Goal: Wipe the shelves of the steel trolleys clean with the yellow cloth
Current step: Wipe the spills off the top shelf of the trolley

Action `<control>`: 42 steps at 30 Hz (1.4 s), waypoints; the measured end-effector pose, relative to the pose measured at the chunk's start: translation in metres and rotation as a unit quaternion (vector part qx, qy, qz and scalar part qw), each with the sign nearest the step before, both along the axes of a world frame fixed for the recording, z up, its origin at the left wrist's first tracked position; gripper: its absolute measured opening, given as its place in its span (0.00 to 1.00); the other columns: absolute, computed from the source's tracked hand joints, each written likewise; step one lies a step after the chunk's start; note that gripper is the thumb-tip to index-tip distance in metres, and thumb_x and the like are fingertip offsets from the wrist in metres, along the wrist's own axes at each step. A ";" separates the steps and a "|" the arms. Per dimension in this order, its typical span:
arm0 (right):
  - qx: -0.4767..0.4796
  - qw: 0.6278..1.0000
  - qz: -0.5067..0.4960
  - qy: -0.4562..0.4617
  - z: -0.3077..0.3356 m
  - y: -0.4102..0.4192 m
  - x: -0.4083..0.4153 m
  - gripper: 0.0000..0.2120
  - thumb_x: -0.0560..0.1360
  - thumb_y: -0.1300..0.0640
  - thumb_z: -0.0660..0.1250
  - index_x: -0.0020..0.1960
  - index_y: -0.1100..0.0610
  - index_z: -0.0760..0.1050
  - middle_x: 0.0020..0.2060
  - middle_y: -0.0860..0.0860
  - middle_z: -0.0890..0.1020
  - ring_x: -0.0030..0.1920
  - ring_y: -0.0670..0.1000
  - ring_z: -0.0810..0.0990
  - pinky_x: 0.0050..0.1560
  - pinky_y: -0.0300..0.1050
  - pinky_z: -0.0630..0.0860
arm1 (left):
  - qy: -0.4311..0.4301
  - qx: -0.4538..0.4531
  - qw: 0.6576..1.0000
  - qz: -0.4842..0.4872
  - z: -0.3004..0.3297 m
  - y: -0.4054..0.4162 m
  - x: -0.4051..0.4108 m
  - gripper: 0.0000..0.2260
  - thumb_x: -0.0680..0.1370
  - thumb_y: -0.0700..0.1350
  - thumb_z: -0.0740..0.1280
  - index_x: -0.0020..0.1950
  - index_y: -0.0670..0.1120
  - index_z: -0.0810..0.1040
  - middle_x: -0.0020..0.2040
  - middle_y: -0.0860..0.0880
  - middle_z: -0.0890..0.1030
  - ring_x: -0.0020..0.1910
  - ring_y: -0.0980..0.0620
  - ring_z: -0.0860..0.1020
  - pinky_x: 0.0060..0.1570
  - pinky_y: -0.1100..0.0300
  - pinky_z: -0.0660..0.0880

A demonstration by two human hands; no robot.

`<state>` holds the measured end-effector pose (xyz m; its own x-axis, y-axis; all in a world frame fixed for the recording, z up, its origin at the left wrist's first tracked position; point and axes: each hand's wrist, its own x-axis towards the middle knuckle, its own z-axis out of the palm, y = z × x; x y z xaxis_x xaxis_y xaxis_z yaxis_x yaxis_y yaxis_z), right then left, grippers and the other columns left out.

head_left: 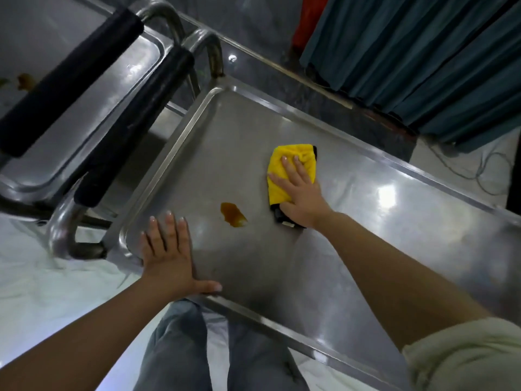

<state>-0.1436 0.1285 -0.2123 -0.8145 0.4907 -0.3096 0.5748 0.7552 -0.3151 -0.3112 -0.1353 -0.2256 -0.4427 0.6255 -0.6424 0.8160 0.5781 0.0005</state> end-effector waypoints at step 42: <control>0.210 0.965 -0.154 0.014 -0.020 -0.174 -0.044 0.25 0.78 0.35 0.50 0.73 0.39 0.60 0.75 0.51 0.62 0.75 0.57 0.57 0.69 0.72 0.48 | 0.028 0.259 0.944 -0.204 -0.023 -0.020 -0.080 0.43 0.74 0.71 0.51 0.78 0.42 0.53 0.78 0.40 0.54 0.78 0.42 0.51 0.74 0.41 0.50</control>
<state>-0.1880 -0.0453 -0.2326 -0.6150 0.7884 -0.0112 0.7882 0.6143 -0.0374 -0.3909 -0.1556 -0.2487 -0.1208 0.9749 -0.1873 0.9779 0.1493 0.1466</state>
